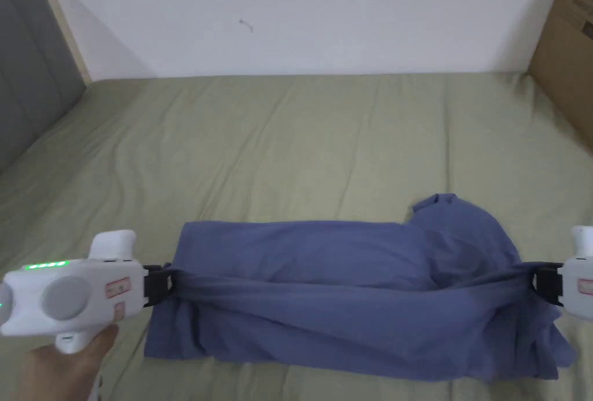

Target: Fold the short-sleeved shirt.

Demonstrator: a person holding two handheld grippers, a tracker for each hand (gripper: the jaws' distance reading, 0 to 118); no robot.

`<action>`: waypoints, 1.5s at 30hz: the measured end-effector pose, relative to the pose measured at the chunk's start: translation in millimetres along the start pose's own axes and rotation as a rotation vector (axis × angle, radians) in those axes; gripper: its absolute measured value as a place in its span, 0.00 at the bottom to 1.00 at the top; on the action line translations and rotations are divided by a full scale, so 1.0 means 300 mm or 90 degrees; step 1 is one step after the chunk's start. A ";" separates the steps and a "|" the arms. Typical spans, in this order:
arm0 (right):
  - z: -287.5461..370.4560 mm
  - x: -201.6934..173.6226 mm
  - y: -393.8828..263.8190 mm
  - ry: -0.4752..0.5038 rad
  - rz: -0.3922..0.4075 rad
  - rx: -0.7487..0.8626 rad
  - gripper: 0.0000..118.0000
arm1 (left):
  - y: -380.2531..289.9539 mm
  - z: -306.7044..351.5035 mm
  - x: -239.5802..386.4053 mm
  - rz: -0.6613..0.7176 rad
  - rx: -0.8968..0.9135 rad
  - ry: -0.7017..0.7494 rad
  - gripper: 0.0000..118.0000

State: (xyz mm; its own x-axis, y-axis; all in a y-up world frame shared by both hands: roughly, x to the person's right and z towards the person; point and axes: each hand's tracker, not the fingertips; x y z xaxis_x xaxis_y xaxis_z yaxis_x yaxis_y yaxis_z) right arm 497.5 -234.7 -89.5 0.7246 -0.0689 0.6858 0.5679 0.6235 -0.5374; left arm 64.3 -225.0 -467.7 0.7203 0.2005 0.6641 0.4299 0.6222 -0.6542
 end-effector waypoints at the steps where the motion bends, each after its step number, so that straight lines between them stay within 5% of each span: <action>1: -0.046 -0.001 0.018 0.001 -0.008 -0.003 0.04 | 0.020 -0.039 -0.007 -0.001 -0.010 0.003 0.07; 6: -0.175 -0.007 0.034 -0.017 -0.046 -0.004 0.04 | 0.042 -0.184 -0.015 0.030 -0.017 0.008 0.07; 8: -0.185 -0.010 0.024 -0.030 -0.043 -0.003 0.12 | 0.034 -0.203 -0.010 0.035 -0.022 0.009 0.10; 9: -0.181 -0.007 0.019 -0.032 -0.035 0.001 0.25 | 0.022 -0.195 -0.003 0.033 -0.018 0.011 0.21; 10: -0.170 -0.005 0.019 -0.032 -0.028 -0.001 0.49 | 0.013 -0.182 -0.005 0.027 -0.011 0.012 0.48; 11: -0.149 0.002 0.013 -0.026 -0.023 0.006 0.56 | 0.005 -0.153 0.006 0.010 0.005 0.006 0.53; 21: 0.436 -0.104 -0.190 0.088 0.041 0.288 0.56 | -0.203 0.490 0.257 -0.133 0.294 0.000 0.52; 24: 0.546 -0.156 -0.272 0.096 0.063 0.299 0.51 | -0.275 0.622 0.310 -0.117 0.342 0.000 0.51; 26: 0.602 -0.184 -0.320 0.099 0.070 0.302 0.34 | -0.323 0.684 0.328 -0.104 0.366 -0.008 0.48; 30: 0.682 -0.243 -0.399 0.100 0.085 0.296 0.02 | -0.403 0.771 0.364 -0.104 0.354 -0.016 0.04; 31: 0.702 -0.257 -0.415 0.100 0.086 0.294 0.00 | -0.418 0.784 0.364 -0.097 0.339 -0.030 0.01; 39: 0.738 -0.279 -0.453 0.082 0.087 0.282 0.00 | -0.468 0.807 0.336 -0.059 0.322 -0.015 0.00; 43: 0.734 -0.266 -0.447 0.096 0.072 0.280 0.00 | -0.412 0.672 0.245 -0.032 0.226 0.004 0.01; 45: 0.722 -0.254 -0.450 0.108 0.058 0.277 0.00 | -0.381 0.538 0.169 -0.003 0.166 -0.039 0.33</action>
State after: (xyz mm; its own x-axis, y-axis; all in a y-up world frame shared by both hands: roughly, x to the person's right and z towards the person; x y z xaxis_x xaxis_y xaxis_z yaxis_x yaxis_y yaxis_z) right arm 281.0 -144.7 37.1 0.8381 -0.1020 0.5359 0.3088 0.8985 -0.3120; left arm -36.1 -163.8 -300.8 0.6807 0.2376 0.6930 0.2734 0.7952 -0.5412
